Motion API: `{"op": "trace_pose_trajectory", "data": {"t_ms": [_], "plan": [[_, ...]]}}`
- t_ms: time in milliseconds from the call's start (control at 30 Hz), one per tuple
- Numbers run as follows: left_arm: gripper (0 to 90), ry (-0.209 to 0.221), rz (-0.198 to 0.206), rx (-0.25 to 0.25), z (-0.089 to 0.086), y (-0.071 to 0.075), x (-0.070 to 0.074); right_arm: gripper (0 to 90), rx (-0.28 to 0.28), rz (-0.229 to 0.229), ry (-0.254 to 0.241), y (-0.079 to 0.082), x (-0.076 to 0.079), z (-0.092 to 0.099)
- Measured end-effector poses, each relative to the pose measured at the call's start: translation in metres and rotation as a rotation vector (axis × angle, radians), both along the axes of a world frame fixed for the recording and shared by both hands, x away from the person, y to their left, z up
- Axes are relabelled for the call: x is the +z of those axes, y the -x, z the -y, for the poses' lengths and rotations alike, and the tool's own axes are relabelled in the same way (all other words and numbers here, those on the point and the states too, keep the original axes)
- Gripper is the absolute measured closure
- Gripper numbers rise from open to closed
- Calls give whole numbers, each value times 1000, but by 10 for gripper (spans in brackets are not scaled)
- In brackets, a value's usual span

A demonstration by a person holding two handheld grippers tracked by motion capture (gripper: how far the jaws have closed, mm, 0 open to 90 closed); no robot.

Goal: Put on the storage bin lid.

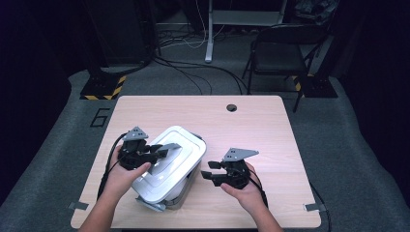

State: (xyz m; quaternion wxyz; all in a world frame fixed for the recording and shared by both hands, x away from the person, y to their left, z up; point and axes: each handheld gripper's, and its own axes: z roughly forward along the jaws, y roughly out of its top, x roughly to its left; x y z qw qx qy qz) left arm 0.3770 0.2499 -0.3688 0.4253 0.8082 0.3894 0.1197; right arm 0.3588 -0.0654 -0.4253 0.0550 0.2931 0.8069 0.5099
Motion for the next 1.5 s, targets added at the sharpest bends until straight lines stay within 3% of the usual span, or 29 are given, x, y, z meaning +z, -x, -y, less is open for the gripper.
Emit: {"op": "trace_pose_trajectory", "data": {"t_ms": [267,467,600,800,933,1000,1133,1200,1233,1500], "plan": [[657,18,-4,-16,2,0,-5,516,-3,-3,0,0,0,-1],[551,42,-6,-28,0,-1,-4,516,-3,-2,0,0,0,0],[463,90,22,-27,-8,2,2,516,-7,-1,-5,-1,1,0],[449,99,89,7,-30,8,10,515,-15,-3,-23,-1,3,1],[448,90,94,50,-45,8,8,513,-12,1,-27,0,4,-2],[449,85,74,96,-62,7,1,508,-2,2,-30,1,5,-6],[449,106,37,125,-77,9,-12,494,17,6,-24,2,5,-13],[450,116,28,126,-79,9,-16,492,23,6,-24,2,5,-14],[451,130,4,127,-83,10,-21,488,25,4,-21,2,5,-17],[486,127,-35,105,-82,10,-35,484,35,-2,-27,-1,4,-21]]}}
